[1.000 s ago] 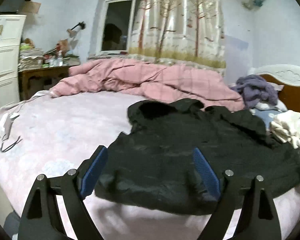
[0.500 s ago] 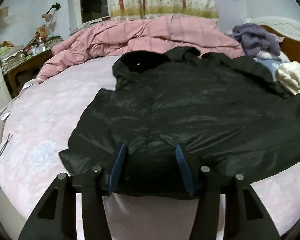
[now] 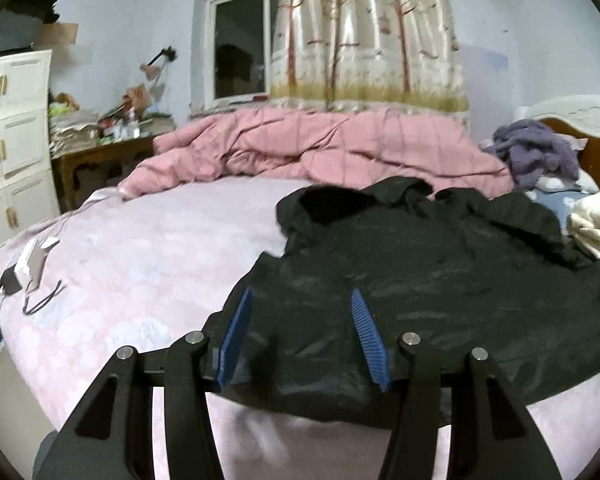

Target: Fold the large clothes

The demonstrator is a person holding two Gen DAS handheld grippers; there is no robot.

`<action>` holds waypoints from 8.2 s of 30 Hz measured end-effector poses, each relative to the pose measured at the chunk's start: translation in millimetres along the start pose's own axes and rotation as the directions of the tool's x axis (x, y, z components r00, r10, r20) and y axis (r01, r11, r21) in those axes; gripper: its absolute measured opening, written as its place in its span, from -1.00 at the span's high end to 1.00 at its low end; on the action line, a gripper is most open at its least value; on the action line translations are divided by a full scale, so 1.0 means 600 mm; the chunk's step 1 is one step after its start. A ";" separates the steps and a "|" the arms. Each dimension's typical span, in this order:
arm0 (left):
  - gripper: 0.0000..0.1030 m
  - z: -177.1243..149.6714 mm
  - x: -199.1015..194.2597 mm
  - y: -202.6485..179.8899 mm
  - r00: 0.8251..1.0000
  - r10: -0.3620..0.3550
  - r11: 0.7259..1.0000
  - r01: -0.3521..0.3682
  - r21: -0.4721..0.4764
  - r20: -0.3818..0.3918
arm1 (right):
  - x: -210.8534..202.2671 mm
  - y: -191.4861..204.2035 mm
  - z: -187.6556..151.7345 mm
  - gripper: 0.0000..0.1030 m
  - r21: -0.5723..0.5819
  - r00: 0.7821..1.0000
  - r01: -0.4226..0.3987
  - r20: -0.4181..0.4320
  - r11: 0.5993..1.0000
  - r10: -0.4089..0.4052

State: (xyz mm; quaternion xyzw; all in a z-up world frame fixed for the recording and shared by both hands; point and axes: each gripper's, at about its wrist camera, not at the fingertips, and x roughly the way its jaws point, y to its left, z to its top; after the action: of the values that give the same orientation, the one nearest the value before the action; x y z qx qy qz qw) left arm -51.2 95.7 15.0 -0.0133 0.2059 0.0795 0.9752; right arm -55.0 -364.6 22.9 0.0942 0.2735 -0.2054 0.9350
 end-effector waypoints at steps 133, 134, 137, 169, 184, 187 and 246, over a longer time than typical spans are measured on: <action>-0.12 0.013 0.156 -0.032 0.925 -0.039 0.977 0.115 0.180 -0.377 | 0.114 0.127 -0.009 -0.58 -0.119 0.886 -0.365 -0.348 0.923 0.305; -0.13 0.023 0.148 -0.032 0.934 -0.066 0.976 0.134 0.173 -0.352 | 0.100 0.127 -0.003 -0.58 -0.137 0.905 -0.351 -0.304 0.926 0.298; -0.14 0.081 0.109 -0.060 0.956 -0.181 0.951 0.230 0.206 -0.230 | 0.064 0.128 0.035 -0.58 -0.157 0.930 -0.358 -0.142 0.920 0.338; -0.12 0.072 0.123 -0.132 0.948 -0.217 0.941 0.266 0.208 -0.232 | 0.084 0.205 0.019 -0.58 -0.287 0.929 -0.358 -0.209 0.888 0.307; -0.12 0.019 0.203 -0.067 0.881 -0.162 0.968 0.229 0.102 -0.444 | 0.102 0.237 -0.036 -0.61 -0.299 0.879 -0.434 -0.347 0.850 0.327; -0.12 0.017 0.196 -0.068 0.887 -0.163 0.966 0.233 0.115 -0.432 | 0.110 0.235 -0.035 -0.63 -0.269 0.872 -0.437 -0.363 0.858 0.330; -0.24 0.063 0.348 0.076 0.871 -0.006 0.991 -0.062 -0.121 -0.492 | 0.459 0.716 0.182 -0.32 0.073 0.727 -0.509 -0.497 0.858 0.474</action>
State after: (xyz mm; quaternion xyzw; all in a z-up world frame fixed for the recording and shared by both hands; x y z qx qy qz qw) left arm 144.6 174.4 -34.4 -0.0951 0.4412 0.1012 0.8866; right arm 394.7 -101.8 -10.3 0.1809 0.4772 0.0903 0.8552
